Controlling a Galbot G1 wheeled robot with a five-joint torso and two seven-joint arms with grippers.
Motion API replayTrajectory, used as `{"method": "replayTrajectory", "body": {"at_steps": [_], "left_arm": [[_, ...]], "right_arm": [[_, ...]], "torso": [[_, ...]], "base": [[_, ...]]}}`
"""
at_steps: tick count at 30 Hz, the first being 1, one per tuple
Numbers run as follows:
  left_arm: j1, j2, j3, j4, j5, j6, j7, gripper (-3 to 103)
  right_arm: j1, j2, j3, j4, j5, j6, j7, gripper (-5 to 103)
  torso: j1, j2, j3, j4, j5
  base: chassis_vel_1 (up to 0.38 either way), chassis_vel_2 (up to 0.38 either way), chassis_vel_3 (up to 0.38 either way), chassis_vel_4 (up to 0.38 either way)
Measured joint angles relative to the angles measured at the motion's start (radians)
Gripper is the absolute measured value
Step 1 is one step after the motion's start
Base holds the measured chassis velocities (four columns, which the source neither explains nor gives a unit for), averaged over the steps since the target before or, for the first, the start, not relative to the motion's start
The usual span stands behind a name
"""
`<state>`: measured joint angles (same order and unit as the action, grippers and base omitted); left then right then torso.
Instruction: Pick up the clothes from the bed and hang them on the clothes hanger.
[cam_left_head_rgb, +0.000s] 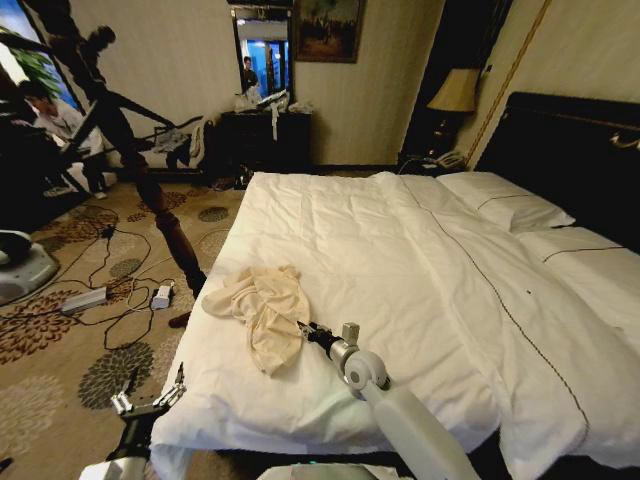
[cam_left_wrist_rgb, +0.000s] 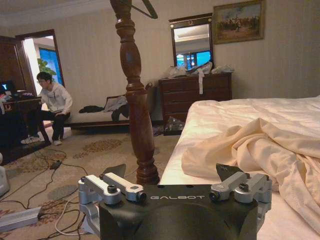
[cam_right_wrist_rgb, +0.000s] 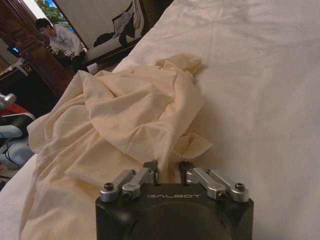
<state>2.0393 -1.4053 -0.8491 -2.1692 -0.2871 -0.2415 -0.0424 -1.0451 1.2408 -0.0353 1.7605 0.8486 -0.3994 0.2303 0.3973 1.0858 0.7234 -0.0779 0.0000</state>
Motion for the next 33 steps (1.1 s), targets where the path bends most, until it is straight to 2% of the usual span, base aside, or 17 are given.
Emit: {"method": "replayTrajectory", "body": {"at_steps": [1,3,4,6,10,14,17,18,19,21,23,27,28,31,33], "left_arm": [[0.0,0.0,-0.001,-0.001,-0.001,0.0,0.0,100],[0.0,0.001,-0.003,-0.001,-0.004,0.0,-0.001,100],[0.0,0.001,-0.003,-0.001,-0.004,0.0,-0.001,100],[0.0,0.001,-0.003,0.0,-0.006,0.0,-0.001,100],[0.0,0.001,-0.003,-0.005,-0.006,0.0,-0.001,100],[-0.001,0.001,-0.003,-0.014,-0.007,0.0,-0.002,100],[-0.005,0.006,0.001,-0.035,-0.001,0.001,-0.002,100],[-0.007,0.007,0.002,-0.04,0.0,0.002,-0.002,100],[-0.007,0.007,0.002,-0.04,0.0,0.002,-0.002,100],[-0.014,0.009,0.002,-0.063,0.001,0.008,-0.002,100],[-0.016,0.01,0.002,-0.068,0.001,0.009,-0.002,100],[-0.019,0.012,0.008,-0.098,0.007,0.015,-0.003,100],[-0.019,0.012,0.008,-0.098,0.007,0.015,-0.003,100],[-0.019,0.007,0.021,-0.112,0.02,0.015,-0.003,100],[-0.018,0.005,0.026,-0.114,0.024,0.016,-0.003,100]], "right_arm": [[0.0,0.003,0.0,0.003,0.004,0.002,0.006,20],[0.001,0.004,-0.002,0.015,0.007,0.007,0.016,9],[0.001,0.004,-0.002,0.015,0.007,0.007,0.016,9],[0.001,0.002,-0.005,0.036,-0.014,0.034,0.036,2],[0.0,-0.006,0.004,0.078,-0.023,0.04,0.058,1],[0.014,-0.052,0.051,0.178,0.005,0.026,0.088,0],[0.051,-0.175,0.12,0.319,0.091,0.0,0.135,0],[0.061,-0.204,0.14,0.351,0.114,-0.005,0.144,0],[0.061,-0.204,0.14,0.351,0.114,-0.005,0.144,0],[0.098,-0.297,0.223,0.447,0.202,-0.017,0.171,0],[0.106,-0.317,0.244,0.465,0.226,-0.019,0.176,0],[0.125,-0.487,0.401,0.58,0.407,-0.029,0.186,0],[0.125,-0.487,0.401,0.58,0.407,-0.029,0.186,0],[0.092,-0.601,0.489,0.66,0.467,-0.032,0.181,0],[0.079,-0.625,0.508,0.689,0.477,-0.032,0.179,0]], "torso": [[0.0,0.0,0.0,0.0,0.0],[0.0,0.0,0.0,0.0,0.0],[0.0,0.0,0.0,0.0,0.0],[0.0,0.0,0.0,0.0,0.0],[0.0,0.0,0.0,0.0001,0.0002],[0.0,0.0,0.0,0.0002,0.0003],[0.0,0.0,0.0,-0.0001,0.0001],[0.0,0.0,0.0,-0.0002,0.0003],[0.0,0.0,0.0,-0.0002,0.0003],[0.0,0.0,0.0,0.0,0.0003],[0.0,0.0,0.0,0.0,0.0001],[0.0,0.0,0.0,0.0,0.0004],[0.0,0.0,0.0,0.0,0.0004],[0.0,0.0,0.0,-0.0003,0.0002],[0.0,0.0,0.0,-0.0002,0.0001]], "base": [[0.0,0.0,0.0,0.0],[0.0,0.0,0.0,0.0],[0.0,0.0,0.0,0.0],[0.0,0.0,0.0,0.0],[0.0,0.0,0.0,0.0],[0.0,0.0,0.0,0.0],[0.0,0.0,0.0,0.0],[0.0,0.0,0.0,0.0],[0.0,0.0,0.0,0.0],[0.0,0.0,0.0,0.0],[0.0,0.0,0.0,0.0],[0.0,0.0,0.0,0.0],[0.0,0.0,0.0,0.0],[0.0,0.0,0.0,0.0],[0.0,0.0,0.0,0.0]]}}
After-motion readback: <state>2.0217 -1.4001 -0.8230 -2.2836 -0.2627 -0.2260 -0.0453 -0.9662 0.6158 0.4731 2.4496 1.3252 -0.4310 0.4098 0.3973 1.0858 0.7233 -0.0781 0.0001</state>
